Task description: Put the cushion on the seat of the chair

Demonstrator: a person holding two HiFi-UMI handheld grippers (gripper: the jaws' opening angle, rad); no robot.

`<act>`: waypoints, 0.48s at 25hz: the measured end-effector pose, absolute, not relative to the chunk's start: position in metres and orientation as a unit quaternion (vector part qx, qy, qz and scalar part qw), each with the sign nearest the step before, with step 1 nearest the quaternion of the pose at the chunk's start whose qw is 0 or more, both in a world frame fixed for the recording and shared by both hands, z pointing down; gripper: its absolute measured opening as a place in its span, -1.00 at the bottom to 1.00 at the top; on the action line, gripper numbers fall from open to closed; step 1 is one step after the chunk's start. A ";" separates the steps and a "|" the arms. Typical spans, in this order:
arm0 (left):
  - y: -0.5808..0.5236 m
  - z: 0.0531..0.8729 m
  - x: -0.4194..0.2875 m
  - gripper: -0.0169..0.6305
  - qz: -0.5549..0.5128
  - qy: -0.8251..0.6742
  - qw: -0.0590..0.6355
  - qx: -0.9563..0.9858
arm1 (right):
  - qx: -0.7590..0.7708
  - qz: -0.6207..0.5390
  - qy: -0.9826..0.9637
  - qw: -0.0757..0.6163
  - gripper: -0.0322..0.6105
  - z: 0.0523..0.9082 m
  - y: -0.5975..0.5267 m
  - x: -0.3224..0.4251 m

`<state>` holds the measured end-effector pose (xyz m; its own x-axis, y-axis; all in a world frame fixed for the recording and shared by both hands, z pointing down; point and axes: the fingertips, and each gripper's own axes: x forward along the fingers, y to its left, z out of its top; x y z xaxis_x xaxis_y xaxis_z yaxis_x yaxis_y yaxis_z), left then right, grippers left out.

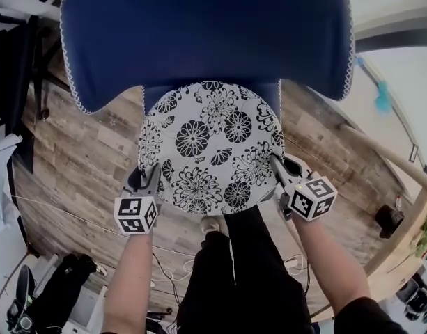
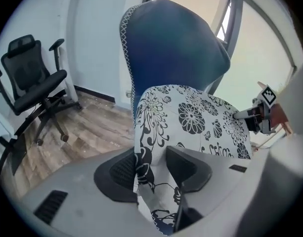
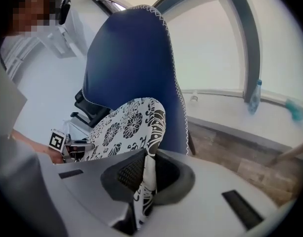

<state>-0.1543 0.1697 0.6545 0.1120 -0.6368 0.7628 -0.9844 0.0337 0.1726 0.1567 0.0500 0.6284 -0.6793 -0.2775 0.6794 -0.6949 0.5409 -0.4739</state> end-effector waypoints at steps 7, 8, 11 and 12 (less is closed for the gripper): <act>0.180 0.643 -0.193 -0.42 0.181 -0.686 0.361 0.606 | 0.300 0.372 -0.834 0.274 -0.79 0.630 0.052 0.156; 0.180 0.640 -0.196 -0.42 0.180 -0.688 0.356 0.606 | 0.304 0.371 -0.833 0.274 -0.79 0.631 0.051 0.156; 0.181 0.630 -0.202 -0.42 0.181 -0.696 0.336 0.608 | 0.317 0.351 -0.834 0.283 -0.78 0.633 0.048 0.160; 0.181 0.625 -0.203 -0.42 0.178 -0.700 0.330 0.608 | 0.319 0.341 -0.836 0.289 -0.77 0.632 0.047 0.162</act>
